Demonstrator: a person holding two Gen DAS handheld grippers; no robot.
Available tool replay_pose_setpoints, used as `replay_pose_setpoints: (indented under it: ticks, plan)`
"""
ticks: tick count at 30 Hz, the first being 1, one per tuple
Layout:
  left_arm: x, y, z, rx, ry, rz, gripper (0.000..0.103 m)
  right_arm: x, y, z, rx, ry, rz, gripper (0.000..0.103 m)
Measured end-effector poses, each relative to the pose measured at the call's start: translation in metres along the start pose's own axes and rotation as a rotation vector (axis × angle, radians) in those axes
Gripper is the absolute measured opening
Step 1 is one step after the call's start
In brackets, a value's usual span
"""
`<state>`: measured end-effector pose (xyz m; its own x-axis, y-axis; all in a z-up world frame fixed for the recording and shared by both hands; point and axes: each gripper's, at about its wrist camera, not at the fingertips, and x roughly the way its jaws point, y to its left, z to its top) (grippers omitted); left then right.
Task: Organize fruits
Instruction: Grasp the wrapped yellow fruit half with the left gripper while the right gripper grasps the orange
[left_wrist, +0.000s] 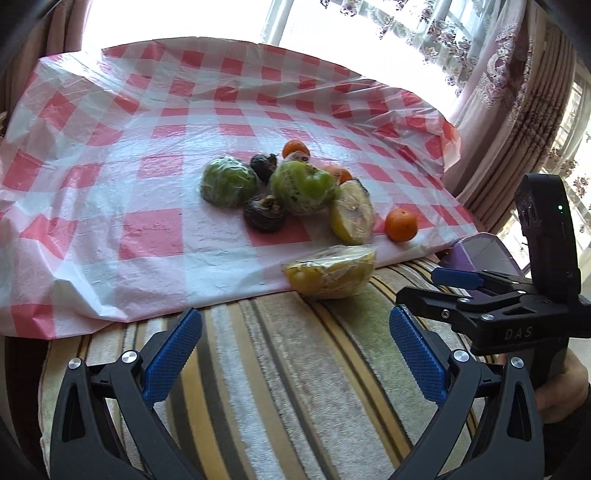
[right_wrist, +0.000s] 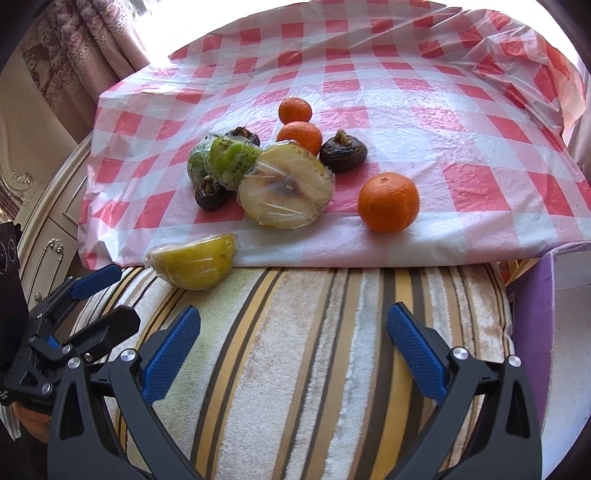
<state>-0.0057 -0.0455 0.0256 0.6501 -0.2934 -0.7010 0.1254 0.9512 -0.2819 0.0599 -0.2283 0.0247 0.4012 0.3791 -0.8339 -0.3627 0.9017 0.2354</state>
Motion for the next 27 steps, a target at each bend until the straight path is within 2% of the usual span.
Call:
replay_pose_setpoints:
  ticks: [4,10,12,19,27]
  plan:
    - [0.011,0.003,0.007,-0.058,0.036,-0.095,0.095,-0.004,-0.027,0.003,0.066,-0.042,-0.044,0.102]
    - [0.025,-0.003,0.017,-0.074,0.058,-0.149,0.087,-0.006,-0.037,0.018,0.036,-0.106,-0.127,0.102]
    - [0.031,-0.004,0.021,-0.078,0.065,-0.15,0.084,-0.002,-0.038,0.026,0.036,-0.108,-0.139,0.102]
    - [0.042,-0.002,0.028,-0.106,0.096,-0.133,0.083,0.01,-0.03,0.044,-0.024,-0.12,-0.197,0.102]
    - [0.048,-0.003,0.029,-0.09,0.111,-0.114,0.071,0.022,-0.026,0.055,-0.05,-0.103,-0.261,0.102]
